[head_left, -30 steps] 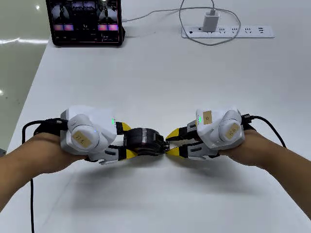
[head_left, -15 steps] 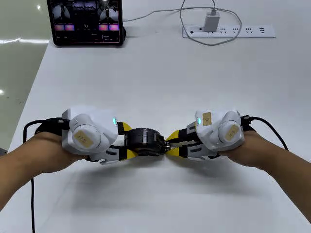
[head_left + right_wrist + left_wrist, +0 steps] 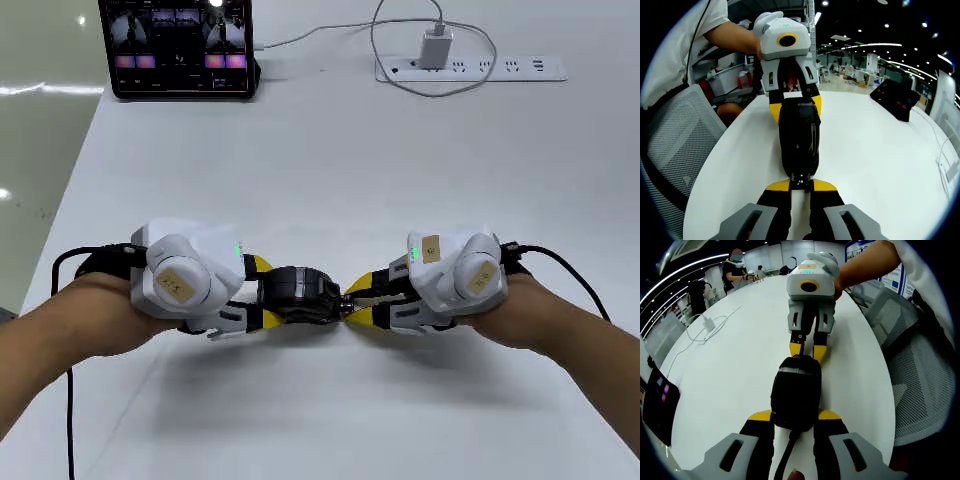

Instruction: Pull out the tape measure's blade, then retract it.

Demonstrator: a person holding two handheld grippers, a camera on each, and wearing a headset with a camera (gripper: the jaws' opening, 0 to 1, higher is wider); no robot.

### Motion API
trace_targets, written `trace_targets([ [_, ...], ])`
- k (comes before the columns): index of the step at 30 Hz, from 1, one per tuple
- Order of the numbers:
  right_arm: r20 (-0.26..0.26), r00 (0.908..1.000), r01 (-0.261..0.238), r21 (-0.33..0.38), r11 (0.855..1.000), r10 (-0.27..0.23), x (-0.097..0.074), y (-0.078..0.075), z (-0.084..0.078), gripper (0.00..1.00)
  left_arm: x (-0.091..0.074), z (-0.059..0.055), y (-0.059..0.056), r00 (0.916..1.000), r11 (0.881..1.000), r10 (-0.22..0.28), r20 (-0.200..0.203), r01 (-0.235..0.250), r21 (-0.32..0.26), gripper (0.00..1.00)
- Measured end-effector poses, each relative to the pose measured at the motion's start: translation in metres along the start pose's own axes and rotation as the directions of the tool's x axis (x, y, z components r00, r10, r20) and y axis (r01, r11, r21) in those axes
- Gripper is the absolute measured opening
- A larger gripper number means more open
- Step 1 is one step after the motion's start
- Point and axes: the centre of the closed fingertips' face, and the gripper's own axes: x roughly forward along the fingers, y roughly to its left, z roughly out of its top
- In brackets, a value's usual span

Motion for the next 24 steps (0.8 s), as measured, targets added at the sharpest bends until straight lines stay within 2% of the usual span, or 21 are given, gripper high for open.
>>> trace_targets([
  [7,-0.004,1.0000,-0.001,0.000,1.000,0.001,-0.001,0.000,0.000,0.09,0.000,0.000,0.000,1.0000,1.000,-0.001,-0.005,0.001,0.001,0.24],
  [24,-0.020,0.9997,0.013,0.015,1.000,-0.013,-0.018,0.001,-0.014,0.09,-0.001,0.000,-0.001,1.0000,1.000,-0.002,-0.003,0.002,0.001,0.24],
])
